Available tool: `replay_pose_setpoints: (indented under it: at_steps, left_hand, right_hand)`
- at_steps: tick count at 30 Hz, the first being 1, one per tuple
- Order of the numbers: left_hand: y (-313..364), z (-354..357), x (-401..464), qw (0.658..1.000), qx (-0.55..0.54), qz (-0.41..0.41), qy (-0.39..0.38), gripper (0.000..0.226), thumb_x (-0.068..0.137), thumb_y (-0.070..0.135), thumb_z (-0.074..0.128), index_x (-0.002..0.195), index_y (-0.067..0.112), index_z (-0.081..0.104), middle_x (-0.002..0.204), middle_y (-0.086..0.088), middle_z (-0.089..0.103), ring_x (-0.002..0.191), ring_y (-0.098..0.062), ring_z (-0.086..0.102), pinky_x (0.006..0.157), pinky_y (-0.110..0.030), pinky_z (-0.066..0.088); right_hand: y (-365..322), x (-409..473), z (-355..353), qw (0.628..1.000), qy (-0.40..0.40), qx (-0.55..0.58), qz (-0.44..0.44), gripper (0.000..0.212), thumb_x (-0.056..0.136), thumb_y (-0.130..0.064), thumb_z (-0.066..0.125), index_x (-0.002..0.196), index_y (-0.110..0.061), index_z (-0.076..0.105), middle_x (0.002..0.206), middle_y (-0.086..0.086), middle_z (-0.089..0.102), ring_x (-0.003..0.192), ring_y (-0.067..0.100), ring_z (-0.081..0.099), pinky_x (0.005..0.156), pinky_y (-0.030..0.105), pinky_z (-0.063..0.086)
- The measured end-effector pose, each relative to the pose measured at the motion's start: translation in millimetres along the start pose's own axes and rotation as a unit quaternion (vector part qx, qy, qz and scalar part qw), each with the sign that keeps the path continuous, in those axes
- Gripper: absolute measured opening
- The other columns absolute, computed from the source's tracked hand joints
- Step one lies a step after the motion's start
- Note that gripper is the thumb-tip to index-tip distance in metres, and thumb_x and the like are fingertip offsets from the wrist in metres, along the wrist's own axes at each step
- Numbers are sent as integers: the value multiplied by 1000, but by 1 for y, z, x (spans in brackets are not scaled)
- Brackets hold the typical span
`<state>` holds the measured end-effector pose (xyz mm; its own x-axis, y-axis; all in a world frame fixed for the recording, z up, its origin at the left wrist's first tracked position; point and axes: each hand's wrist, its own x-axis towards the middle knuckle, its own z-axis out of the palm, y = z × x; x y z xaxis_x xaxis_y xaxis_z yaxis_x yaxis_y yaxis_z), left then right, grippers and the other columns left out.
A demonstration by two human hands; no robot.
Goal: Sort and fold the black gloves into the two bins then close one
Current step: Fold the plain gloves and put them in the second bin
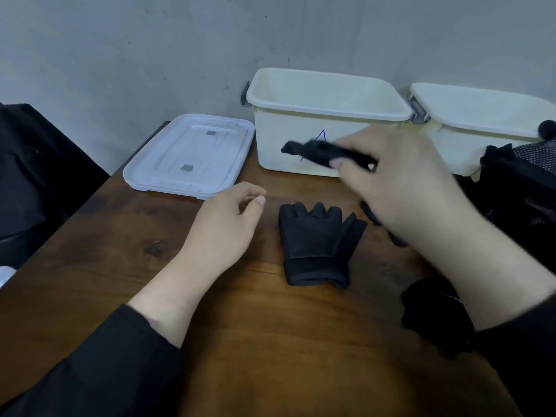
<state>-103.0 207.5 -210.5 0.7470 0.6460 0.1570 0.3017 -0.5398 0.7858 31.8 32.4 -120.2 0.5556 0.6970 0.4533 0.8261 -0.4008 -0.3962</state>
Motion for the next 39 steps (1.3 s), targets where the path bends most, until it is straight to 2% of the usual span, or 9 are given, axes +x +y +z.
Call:
replay_pose_setpoints:
  at_steps: [6,12,16,19,23,26,29,33,39]
  left_hand:
    - [5,7,-6,989,95,26,-112,42,100,54,47,139,39,53,129,18,63,123,-4,54,104,-30,42]
    - [5,19,-8,967,198,61,-149,59,96,56,55,150,35,44,150,17,44,139,-6,34,115,-32,17]
    - [1,19,-6,965,193,77,-158,65,94,60,55,153,36,40,155,20,38,143,-4,28,120,-34,13]
    - [1,22,-7,959,200,88,-179,66,95,60,52,155,37,35,158,21,32,146,-2,21,124,-36,7]
    - [5,22,-7,969,174,113,-136,55,92,58,57,142,38,52,143,19,40,133,-2,32,121,-36,20]
    - [16,13,-13,966,110,178,-150,44,84,68,57,119,42,65,124,29,45,122,2,40,107,-31,36]
    - [28,10,-24,930,180,175,-270,70,71,80,64,132,49,51,128,35,38,122,21,20,103,-20,31]
    - [29,20,-28,901,247,222,-279,77,72,78,65,137,43,44,134,31,36,128,12,25,118,-27,16]
    - [28,23,-31,900,248,238,-270,68,68,76,68,122,43,44,121,28,34,115,4,33,106,-23,22]
  right_hand:
    - [10,-87,63,992,-95,-59,-64,28,88,-26,75,116,-20,76,112,-7,69,101,13,66,88,32,58]
    - [19,-101,65,995,-61,-50,-64,41,86,-38,77,121,-15,74,120,-2,72,118,10,50,102,30,40]
    - [26,-101,47,988,-145,-42,-40,56,89,-58,55,135,-28,65,135,-15,57,125,2,39,107,25,30]
    - [38,-101,38,971,-235,-33,-2,63,91,-61,53,150,-50,36,149,-35,29,136,-6,28,109,12,20]
    - [43,-97,38,974,-225,-9,5,60,94,-48,61,148,-49,36,136,-39,36,124,-22,21,102,-1,18]
    - [42,-99,48,989,-146,-12,-18,45,90,-26,73,133,-30,61,124,-19,64,117,-3,47,102,25,45]
    - [42,-103,52,996,-82,-5,-19,35,85,-9,77,117,-21,70,105,-10,72,106,6,50,87,29,47]
    - [44,-106,47,994,-96,41,32,31,91,-28,64,121,-32,68,106,-19,69,104,6,57,93,27,48]
    - [37,-104,45,992,-80,46,90,30,87,-37,65,117,-40,68,60,-28,50,89,4,58,70,8,38]
